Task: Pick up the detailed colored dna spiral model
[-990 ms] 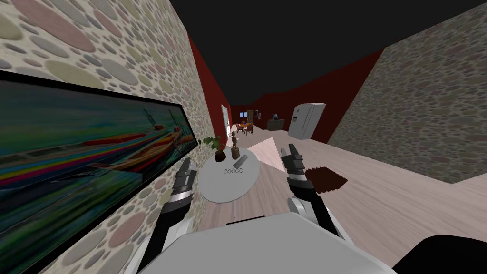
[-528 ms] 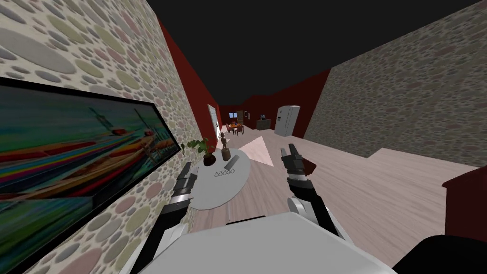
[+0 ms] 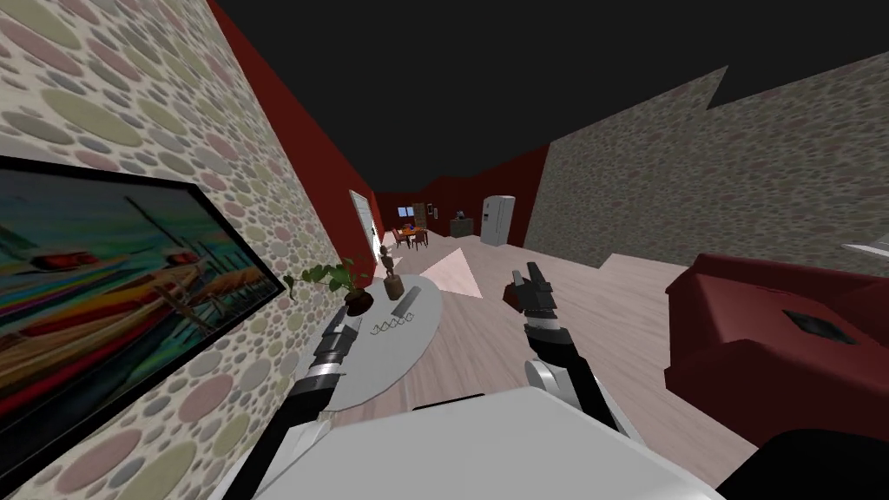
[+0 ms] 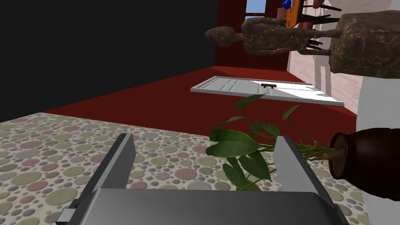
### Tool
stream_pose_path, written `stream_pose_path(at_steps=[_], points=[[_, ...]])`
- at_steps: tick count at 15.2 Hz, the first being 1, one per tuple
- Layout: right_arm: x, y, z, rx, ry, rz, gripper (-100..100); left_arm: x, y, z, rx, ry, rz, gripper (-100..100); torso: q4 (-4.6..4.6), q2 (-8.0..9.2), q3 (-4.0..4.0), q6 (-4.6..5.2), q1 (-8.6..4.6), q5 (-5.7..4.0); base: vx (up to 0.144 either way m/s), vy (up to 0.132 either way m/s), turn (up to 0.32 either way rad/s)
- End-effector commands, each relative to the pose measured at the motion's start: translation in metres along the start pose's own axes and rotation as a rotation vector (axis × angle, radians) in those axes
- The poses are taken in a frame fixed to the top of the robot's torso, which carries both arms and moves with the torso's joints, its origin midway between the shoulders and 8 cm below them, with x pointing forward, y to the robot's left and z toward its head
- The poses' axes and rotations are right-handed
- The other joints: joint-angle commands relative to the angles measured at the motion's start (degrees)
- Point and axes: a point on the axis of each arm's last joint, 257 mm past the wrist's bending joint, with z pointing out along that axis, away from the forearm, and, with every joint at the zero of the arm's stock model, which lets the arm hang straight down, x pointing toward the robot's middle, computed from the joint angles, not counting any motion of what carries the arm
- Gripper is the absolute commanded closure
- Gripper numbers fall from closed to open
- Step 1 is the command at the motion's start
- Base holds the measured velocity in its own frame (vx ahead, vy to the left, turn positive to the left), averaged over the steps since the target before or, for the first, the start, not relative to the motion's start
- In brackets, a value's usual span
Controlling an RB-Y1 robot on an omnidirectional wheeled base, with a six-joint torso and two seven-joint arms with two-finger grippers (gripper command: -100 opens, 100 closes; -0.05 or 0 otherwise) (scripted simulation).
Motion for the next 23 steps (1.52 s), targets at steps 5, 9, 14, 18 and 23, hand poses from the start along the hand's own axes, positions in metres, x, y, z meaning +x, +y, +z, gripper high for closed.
stream_pose_path(at_steps=[5,9,14,18,23], points=[[0.000,0.000,0.000,0.000,0.000,0.000,0,-0.032,0.059,-0.010,-0.167,-0.026,-0.103,-100,0.01,0.01,0.01,0.00,0.03,0.00,-0.024,-0.011,-0.266],[0.000,0.000,0.000,0.000,0.000,0.000,0,-0.052,0.092,-0.022,-0.253,-0.063,-0.157,-100,0.00,-0.01,-0.01,-0.01,0.05,0.01,-0.021,-0.008,-0.225],[0.000,0.000,0.000,0.000,0.000,0.000,0,-0.084,0.140,-0.042,-0.394,-0.127,-0.241,-100,0.00,-0.02,-0.01,0.01,0.10,0.02,-0.019,0.000,-0.278],[0.000,0.000,0.000,0.000,0.000,0.000,0,-0.102,0.163,-0.056,-0.463,-0.168,-0.285,-100,-0.01,-0.05,-0.03,-0.01,0.11,0.03,-0.011,0.003,-0.187],[0.000,0.000,0.000,0.000,0.000,0.000,0,-0.138,0.205,-0.087,-0.597,-0.269,-0.377,-100,-0.01,-0.05,-0.03,-0.01,0.14,0.03,-0.012,0.008,-0.229]])
